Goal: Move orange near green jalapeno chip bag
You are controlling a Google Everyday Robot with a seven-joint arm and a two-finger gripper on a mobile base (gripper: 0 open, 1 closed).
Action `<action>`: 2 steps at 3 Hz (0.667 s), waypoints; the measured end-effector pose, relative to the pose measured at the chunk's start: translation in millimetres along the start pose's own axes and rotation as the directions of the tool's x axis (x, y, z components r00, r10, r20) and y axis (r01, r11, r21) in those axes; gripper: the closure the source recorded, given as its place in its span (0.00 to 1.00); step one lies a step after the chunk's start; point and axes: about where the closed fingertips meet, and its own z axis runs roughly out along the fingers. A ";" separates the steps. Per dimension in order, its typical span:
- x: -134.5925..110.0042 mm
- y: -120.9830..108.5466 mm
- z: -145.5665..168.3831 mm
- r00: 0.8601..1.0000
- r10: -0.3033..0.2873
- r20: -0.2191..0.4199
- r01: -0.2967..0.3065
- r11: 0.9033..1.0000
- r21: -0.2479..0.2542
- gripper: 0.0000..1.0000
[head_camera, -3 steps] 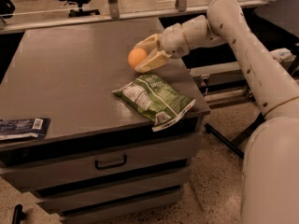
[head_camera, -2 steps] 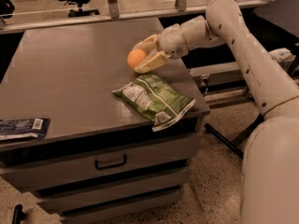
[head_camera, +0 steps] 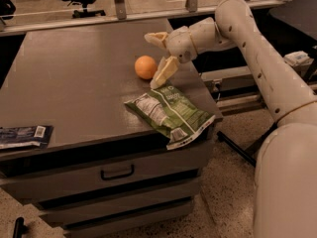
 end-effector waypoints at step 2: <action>-14.2 -7.0 -16.6 1.000 -0.019 -0.005 0.019 0.999 0.049 0.00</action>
Offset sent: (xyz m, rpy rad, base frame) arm 0.0072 -0.0328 0.0637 0.0205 -0.1125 -0.1152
